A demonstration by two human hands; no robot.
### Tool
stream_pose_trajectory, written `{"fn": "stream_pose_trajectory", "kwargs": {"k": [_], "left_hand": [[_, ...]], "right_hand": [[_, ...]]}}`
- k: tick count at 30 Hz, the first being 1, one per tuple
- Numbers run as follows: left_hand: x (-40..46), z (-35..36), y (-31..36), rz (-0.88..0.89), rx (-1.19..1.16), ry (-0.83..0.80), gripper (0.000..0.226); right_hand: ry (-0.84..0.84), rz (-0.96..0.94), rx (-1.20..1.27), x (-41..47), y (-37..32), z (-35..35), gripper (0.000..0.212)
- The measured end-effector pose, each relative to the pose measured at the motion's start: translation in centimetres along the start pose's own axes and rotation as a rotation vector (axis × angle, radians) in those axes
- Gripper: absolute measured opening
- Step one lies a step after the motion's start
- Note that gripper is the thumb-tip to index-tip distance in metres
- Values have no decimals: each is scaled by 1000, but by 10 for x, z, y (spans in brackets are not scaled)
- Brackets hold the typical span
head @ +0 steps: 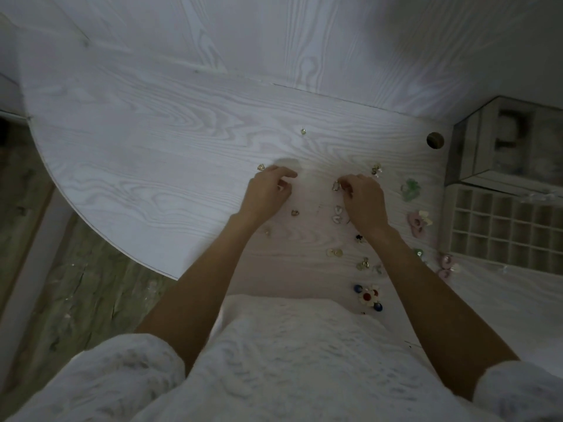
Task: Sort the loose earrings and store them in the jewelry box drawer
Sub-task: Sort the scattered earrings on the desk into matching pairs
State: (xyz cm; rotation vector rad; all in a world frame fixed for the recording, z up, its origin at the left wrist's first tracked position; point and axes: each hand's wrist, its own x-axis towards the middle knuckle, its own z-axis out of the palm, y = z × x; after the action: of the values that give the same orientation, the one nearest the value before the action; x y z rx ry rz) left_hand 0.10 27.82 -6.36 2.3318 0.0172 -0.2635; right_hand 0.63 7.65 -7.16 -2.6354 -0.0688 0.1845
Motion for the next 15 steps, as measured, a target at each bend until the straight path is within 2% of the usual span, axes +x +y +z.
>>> {"fn": "stream_pose_trajectory", "kwargs": {"k": [6, 12, 15], "left_hand": [[-2, -11, -14, -70, -33, 97, 26], [13, 38, 34, 62, 39, -99, 35], [20, 59, 44, 27, 40, -89, 31]], "right_hand": [[54, 17, 59, -4, -1, -2, 24], [27, 48, 21, -6, 1, 1, 32], [32, 68, 1, -6, 1, 1, 31]]}}
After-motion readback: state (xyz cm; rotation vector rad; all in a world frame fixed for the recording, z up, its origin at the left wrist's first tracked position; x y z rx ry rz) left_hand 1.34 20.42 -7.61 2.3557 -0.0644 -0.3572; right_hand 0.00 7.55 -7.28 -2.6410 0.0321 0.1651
